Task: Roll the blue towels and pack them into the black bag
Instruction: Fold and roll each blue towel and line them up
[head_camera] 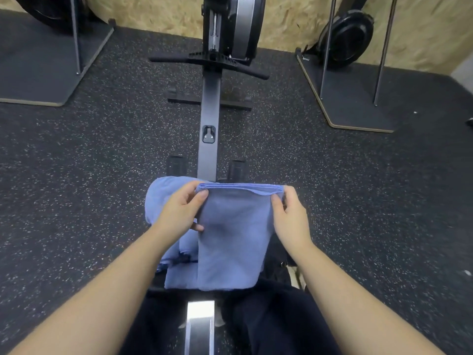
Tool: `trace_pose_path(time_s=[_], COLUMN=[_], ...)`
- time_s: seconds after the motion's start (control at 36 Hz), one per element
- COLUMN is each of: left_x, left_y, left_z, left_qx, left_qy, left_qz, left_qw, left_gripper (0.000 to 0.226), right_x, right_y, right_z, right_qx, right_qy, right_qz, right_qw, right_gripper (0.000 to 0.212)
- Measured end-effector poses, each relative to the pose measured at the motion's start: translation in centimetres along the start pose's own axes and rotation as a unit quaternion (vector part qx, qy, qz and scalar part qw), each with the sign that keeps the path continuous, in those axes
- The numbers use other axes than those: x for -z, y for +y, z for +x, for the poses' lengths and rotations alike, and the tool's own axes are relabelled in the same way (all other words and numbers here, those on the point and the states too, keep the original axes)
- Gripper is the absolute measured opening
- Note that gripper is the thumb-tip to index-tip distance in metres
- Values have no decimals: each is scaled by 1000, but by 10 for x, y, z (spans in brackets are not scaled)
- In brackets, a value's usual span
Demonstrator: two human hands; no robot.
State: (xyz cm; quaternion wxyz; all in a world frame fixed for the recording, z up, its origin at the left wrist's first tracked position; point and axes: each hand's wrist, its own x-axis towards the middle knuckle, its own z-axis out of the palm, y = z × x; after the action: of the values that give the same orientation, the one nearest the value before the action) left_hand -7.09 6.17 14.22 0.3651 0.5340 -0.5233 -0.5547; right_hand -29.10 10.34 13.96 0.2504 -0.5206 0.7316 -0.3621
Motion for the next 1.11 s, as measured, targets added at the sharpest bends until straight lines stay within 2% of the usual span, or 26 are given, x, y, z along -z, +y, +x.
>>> trace_pose_path(time_s=[0.22,0.58,0.83,0.92,0.97,1.03,1.11], left_x=[-7,-23,-33,-33,-32,-32,-30], left_y=[-19,-57,-87,-96,-100,-101,-105], left_z=[50,126,170,174,169,157,131], left_qx=[37,99,135,103,48,-16,-84], left_qy=[24,75,123,119,117,102,42], left_qz=[-54,-62,13,73,165,222,269], left_qw=[998,990,983,985,978,970,959], left_gripper=[18,15,18,31,46,53,54], right_x=[-31,-70,-103,-109,-111,-111,-110], right_y=[16,45,77,86,87,87,90], right_z=[44,111,144,149,147,139,118], right_qx=[-35,-60,-99,-117,-117,-100,-49], right_qy=[-19,-42,-68,-81,-95,-113,-153], right_qz=[-6,-13,-10,8,18,23,-4], right_qw=[999,997,993,990,988,988,987], right_gripper=[7,15,17,18,30,38,41])
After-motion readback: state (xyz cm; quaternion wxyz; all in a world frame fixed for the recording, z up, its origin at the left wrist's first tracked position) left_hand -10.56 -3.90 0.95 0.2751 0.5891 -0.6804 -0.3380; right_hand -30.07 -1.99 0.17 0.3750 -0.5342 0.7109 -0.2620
